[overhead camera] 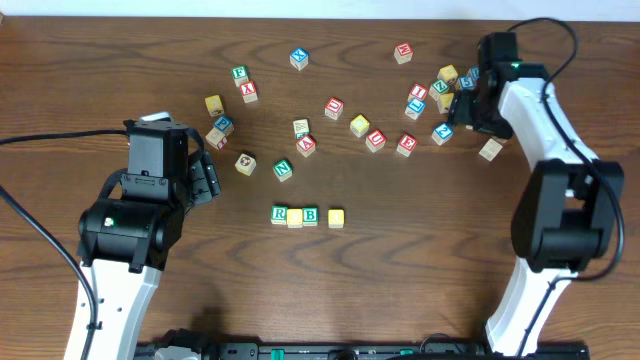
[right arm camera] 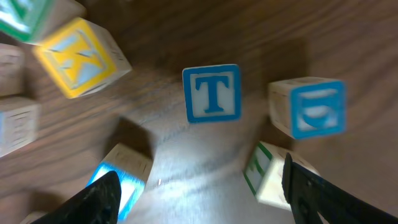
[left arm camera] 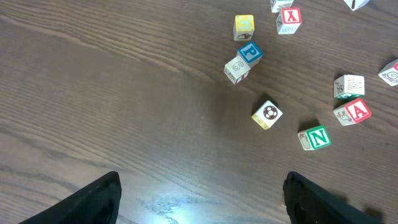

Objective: Spell out ROBOT

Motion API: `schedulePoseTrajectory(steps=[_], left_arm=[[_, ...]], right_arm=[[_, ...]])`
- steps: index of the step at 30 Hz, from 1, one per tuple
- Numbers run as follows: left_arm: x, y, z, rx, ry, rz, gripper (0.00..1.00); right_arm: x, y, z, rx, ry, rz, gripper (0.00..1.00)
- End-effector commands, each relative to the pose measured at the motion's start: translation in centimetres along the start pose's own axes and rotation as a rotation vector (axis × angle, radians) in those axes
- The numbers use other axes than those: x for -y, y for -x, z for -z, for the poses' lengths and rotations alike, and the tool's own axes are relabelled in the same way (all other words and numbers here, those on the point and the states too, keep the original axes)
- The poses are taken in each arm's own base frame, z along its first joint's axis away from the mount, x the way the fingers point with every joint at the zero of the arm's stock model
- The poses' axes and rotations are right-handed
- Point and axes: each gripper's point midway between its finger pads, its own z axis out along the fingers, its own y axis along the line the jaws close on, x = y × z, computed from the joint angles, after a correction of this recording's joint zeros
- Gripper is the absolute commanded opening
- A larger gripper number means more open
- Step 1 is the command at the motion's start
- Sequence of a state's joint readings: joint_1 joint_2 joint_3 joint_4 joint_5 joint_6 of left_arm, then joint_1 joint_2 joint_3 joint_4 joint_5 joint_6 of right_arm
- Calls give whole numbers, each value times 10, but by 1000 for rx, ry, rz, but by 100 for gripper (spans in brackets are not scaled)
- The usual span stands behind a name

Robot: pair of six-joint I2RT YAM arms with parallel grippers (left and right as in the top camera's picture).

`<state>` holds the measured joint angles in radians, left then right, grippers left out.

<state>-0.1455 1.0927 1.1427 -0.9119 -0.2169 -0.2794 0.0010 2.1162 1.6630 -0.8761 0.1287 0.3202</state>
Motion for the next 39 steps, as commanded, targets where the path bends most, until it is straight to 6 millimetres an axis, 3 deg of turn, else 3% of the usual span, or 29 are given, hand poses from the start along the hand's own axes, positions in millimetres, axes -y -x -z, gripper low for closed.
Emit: schedulePoseTrajectory(steps=[1,11,22,32,39], left_arm=[[-4,8,5,26,15,-8,82],[-4,8,5,26,15,-8,82],[-4,8,5,26,15,-8,82],[-4,8,5,26,15,-8,82],[-4,8,5,26,15,-8,82]], right_arm=[[3,7,-6,14,-6,12,77],[4,21,-7,69,-7,-3,79],[26,43,-9,132,-6,-77,77],[16,44,-8,140,17,-65,73],[5,43,-12,146,25,-48,64]])
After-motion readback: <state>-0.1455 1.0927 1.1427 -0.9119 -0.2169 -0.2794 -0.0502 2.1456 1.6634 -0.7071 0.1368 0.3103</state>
